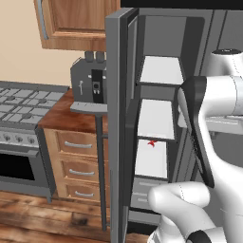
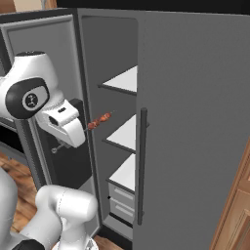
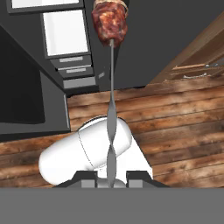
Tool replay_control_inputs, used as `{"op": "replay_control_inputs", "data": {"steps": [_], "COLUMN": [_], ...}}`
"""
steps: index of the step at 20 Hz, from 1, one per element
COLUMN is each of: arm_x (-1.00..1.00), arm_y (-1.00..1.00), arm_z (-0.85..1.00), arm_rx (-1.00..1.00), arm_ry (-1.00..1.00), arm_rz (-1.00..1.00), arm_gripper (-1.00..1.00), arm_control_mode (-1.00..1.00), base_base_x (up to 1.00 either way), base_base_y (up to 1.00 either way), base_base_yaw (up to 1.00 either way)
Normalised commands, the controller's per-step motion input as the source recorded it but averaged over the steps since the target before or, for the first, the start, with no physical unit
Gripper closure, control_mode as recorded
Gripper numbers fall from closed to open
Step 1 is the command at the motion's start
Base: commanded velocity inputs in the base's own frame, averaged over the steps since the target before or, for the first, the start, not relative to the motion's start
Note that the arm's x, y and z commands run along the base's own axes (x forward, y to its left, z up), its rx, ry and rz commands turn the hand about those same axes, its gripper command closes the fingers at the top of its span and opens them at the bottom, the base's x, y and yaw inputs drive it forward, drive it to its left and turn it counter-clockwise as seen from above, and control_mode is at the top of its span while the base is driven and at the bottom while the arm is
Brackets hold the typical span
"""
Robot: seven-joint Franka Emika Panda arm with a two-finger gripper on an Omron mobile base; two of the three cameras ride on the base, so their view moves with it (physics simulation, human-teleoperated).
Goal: Store the kebab skewer in the freezer for long-term storage. Close the freezer door after placing the cooked food.
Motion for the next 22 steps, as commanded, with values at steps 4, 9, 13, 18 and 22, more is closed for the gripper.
{"op": "replay_control_inputs", "data": {"steps": [4, 9, 13, 18, 22], "arm_x": [0.04, 0.28, 0.62, 0.74, 0.53], "arm_y": [0.00, 0.00, 0.02, 0.06, 0.00], "arm_z": [0.00, -0.02, 0.00, 0.14, 0.19], "arm_rx": [0.00, 0.00, 0.00, 0.00, 0.07], "arm_ry": [-0.02, -0.14, -0.24, -0.16, -0.06], "arm_rz": [0.00, 0.00, 0.01, 0.00, -0.01], "arm_gripper": [1.00, 1.00, 1.00, 1.00, 1.00], "arm_control_mode": [-1.00, -1.00, -1.00, -1.00, -1.00], "base_base_x": [0.14, 0.00, 0.00, 0.00, 0.00], "base_base_y": [0.00, 0.00, 0.00, 0.00, 0.00], "base_base_yaw": [0.00, 0.00, 0.00, 0.00, 0.00]}}
